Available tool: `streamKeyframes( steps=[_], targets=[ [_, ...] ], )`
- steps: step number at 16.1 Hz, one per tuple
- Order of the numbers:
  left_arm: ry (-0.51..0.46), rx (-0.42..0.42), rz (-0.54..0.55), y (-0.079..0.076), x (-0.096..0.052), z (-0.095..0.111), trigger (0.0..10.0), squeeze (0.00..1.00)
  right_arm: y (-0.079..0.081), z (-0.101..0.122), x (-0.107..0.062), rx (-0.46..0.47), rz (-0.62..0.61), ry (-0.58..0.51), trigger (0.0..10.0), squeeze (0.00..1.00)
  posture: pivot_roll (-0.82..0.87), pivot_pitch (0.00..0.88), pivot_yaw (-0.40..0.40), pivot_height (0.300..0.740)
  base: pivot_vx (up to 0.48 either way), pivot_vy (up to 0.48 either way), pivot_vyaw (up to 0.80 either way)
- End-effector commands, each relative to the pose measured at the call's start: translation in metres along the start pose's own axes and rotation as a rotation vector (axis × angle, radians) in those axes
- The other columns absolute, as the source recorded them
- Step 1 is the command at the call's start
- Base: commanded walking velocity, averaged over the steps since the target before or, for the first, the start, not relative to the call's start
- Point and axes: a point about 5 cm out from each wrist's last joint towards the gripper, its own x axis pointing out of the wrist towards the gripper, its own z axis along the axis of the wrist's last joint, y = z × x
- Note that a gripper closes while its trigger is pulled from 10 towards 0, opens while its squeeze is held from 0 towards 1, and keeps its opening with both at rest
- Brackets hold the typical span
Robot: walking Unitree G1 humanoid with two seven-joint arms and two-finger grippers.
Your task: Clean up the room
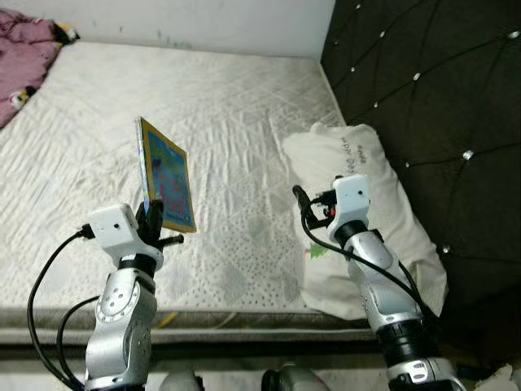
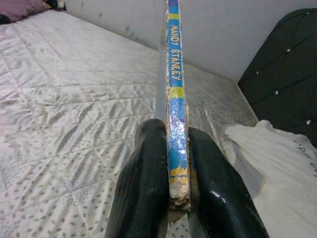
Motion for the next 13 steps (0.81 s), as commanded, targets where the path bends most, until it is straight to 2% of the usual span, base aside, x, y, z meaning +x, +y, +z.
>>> streamKeyframes(
  steps=[1,13],
  targets=[
    [-0.048,0.004,-0.013,-0.0037,0.0014,0.0092,10.0,0.00,-0.0020,0.0048,0.0005,0.000,0.001,-0.014,10.0,0.00,0.05,0.058,-0.061,0.670,0.000,0.000,0.00],
    [-0.082,-0.019,0.031,0.0037,0.0003,0.0134,10.0,0.00,0.0021,0.0073,0.0059,-0.010,0.048,-0.023,10.0,0.00,0.05,0.059,-0.073,0.670,0.000,0.000,0.00]
  ],
)
